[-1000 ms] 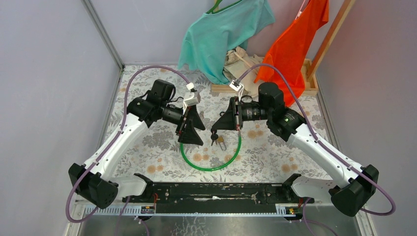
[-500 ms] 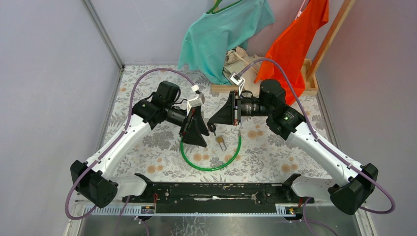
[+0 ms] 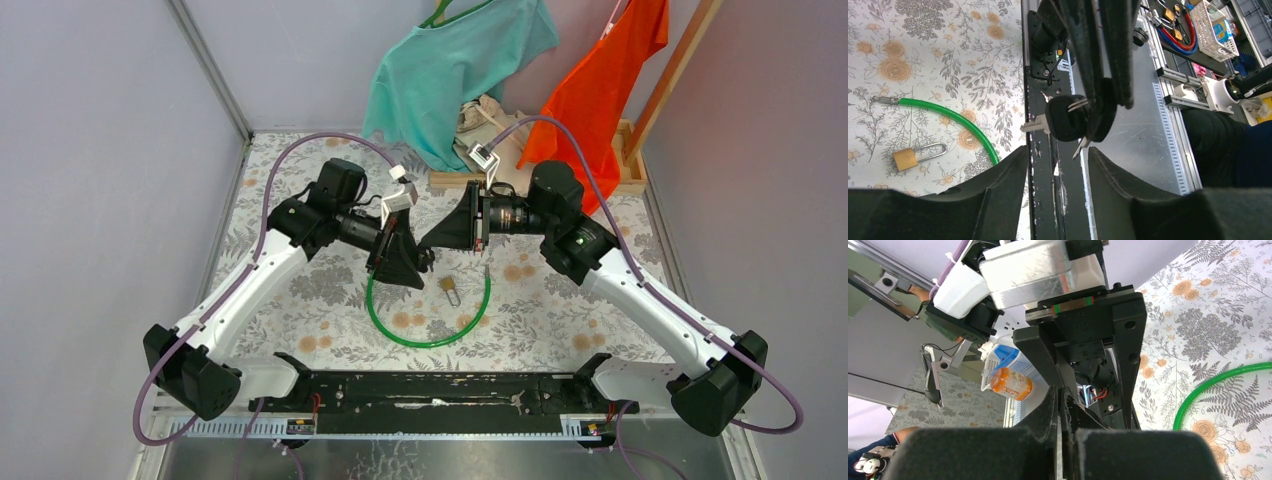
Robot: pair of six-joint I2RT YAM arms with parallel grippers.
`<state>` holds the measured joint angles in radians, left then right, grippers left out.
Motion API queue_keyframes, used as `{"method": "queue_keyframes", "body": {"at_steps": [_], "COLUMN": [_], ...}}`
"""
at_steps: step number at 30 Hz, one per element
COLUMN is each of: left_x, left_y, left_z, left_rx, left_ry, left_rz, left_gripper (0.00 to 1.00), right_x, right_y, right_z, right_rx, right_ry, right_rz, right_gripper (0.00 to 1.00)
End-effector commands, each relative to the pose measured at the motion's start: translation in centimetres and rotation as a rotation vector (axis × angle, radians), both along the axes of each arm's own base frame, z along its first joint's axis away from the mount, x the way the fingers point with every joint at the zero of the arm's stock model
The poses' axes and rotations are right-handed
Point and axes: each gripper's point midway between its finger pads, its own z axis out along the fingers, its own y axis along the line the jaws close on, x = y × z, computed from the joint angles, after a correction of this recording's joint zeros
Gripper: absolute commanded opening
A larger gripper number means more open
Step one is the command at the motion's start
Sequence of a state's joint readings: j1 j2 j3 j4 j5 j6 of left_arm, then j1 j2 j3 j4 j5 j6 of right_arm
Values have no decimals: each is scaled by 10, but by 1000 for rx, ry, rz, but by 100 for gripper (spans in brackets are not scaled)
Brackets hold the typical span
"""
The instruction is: Unlock with the key
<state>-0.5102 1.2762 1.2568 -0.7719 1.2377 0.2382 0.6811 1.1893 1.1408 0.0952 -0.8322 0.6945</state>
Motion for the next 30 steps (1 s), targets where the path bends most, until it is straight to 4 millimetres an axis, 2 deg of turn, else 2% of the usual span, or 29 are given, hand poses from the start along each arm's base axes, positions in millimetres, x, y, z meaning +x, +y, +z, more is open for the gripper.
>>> {"method": "queue_keyframes", "body": {"at_steps": [1,5,9,11,14,20,23,27,30], "left_x": [-1,-4,-6,-6,-4,-1,2,16,35], "left_y": [-3,-2,0,0,1,6,12,27,48], "left_z": [21,21,22,23,20,14,5,-16,-29], "left_rx": [-57,-58,-60,-60,-46,4,56,196,341], "left_ry": [-58,-70,-76,-84,-106,-161,-190,-282,-425], "left_rz": [-34,-41,-46,-45,-38,-14,12,83,129], "left_gripper": [50,39,35,26,2,0,0,0,0], "right_x": [-7,-6,-6,-6,-7,-8,-11,-11,-5], "right_y": [2,2,3,3,3,2,0,-5,-7], "right_z": [18,10,5,4,3,-2,-6,-6,-3], "right_rx": [75,67,60,60,61,36,16,-20,-47], "right_ry": [-25,-11,2,6,12,19,21,-4,-14], "right_rz": [27,22,18,18,18,21,28,8,-23], "right_gripper": [0,0,0,0,0,0,22,54,63]}}
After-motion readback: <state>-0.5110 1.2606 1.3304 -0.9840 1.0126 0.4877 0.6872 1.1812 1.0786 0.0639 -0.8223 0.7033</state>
